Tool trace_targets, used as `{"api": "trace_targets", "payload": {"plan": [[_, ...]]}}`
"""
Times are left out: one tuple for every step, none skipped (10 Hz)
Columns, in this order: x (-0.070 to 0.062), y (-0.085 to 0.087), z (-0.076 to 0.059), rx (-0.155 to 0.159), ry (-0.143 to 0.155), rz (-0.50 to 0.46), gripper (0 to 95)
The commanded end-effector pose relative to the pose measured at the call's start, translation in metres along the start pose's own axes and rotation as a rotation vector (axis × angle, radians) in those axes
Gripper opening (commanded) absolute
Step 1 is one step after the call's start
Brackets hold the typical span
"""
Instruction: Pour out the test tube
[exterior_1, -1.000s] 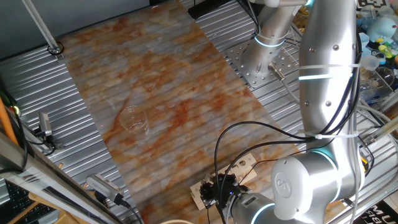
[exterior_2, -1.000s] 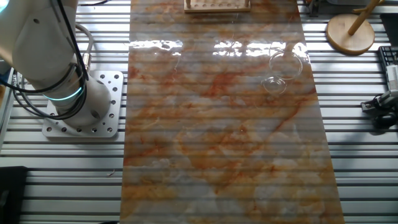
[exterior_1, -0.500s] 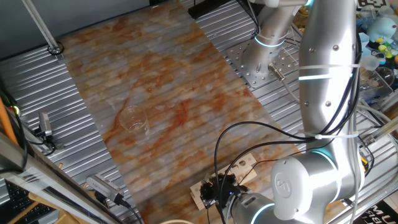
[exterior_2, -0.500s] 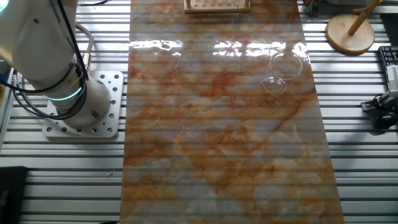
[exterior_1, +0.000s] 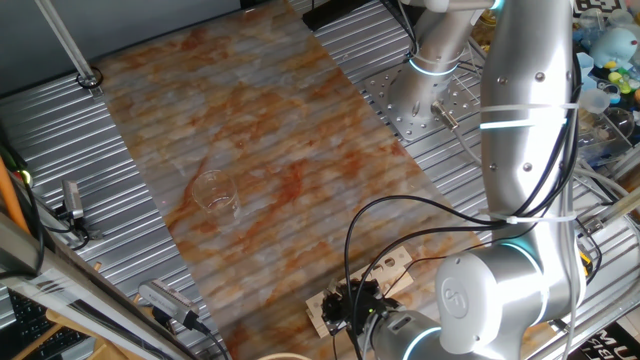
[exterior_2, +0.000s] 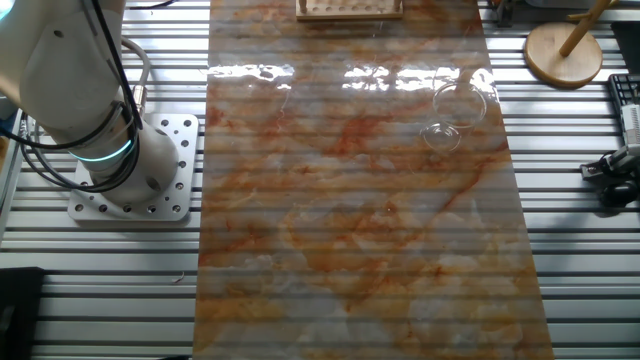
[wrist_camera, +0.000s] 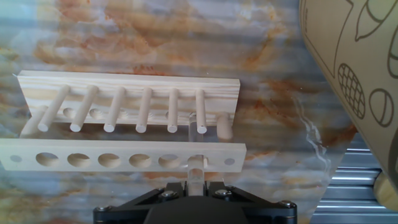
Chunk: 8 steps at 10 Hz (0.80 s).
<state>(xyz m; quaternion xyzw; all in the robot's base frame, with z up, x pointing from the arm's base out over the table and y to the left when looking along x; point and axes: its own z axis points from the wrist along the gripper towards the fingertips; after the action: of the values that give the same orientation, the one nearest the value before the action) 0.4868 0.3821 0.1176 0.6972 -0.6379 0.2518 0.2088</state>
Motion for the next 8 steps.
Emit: {"api": "trace_targets", "payload": {"plan": [[0.0, -0.0003, 0.0, -0.001, -0.001, 0.001, 0.0], [0.0002, -0.0009, -0.0003, -0.003, -0.001, 0.001, 0.0], [0.0003, -0.0014, -0.0005, -0.004, -0.001, 0.0, 0.0], [0.0004, -0.0015, -0.0006, -0.006, -0.001, 0.001, 0.0], [0.0007, -0.0016, -0.0009, -0.007, 0.0, 0.0, 0.0], [0.0011, -0.002, -0.0014, -0.007, 0.001, -0.002, 0.0], [0.0013, -0.002, -0.0016, -0.008, 0.002, -0.003, 0.0], [0.0018, -0.0023, -0.002, -0.01, 0.001, -0.006, 0.0]]}}
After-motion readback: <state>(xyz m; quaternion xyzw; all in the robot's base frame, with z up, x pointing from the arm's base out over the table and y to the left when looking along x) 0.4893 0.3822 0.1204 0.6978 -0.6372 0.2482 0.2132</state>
